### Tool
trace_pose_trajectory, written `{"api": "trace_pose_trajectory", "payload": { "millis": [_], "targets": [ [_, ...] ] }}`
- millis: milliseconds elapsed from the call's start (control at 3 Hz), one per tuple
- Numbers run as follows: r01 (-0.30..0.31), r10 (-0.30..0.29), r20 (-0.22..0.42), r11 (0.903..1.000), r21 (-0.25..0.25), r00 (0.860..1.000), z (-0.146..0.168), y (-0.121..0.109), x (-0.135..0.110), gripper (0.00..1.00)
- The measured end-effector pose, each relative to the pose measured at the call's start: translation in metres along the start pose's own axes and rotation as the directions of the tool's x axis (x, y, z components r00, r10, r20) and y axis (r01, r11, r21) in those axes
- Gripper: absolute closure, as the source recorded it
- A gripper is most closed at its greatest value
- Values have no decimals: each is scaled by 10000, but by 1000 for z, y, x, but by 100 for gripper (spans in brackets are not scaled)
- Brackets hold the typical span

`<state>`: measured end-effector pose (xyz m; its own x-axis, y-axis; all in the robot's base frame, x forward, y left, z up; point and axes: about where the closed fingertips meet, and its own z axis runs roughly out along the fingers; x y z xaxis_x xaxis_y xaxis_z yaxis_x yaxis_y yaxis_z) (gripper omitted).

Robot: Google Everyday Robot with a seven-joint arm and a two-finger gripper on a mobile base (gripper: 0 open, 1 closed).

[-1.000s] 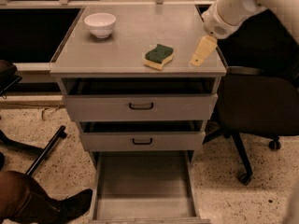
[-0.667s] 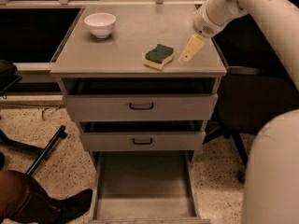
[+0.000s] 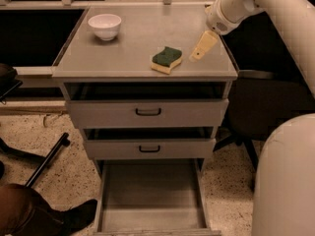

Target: Place sponge into bottom drawer

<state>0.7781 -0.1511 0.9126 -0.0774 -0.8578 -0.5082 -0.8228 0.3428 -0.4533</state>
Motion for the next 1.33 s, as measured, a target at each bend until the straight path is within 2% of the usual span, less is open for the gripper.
{"api": "trace_pose_trajectory", "payload": {
  "millis": [333, 667, 1000, 1333],
  "targets": [
    [219, -221, -60, 9991, -365, 9997, 19, -1, -2, 0],
    [934, -975, -183, 9827, -1602, 9951, 59, 14, -15, 0],
    [1382, -1483, -230, 9594, -2459, 9887, 76, 31, -24, 0],
    [1839, -1981, -261, 9452, -2699, 9798, 76, 36, -40, 0]
  ]
}}
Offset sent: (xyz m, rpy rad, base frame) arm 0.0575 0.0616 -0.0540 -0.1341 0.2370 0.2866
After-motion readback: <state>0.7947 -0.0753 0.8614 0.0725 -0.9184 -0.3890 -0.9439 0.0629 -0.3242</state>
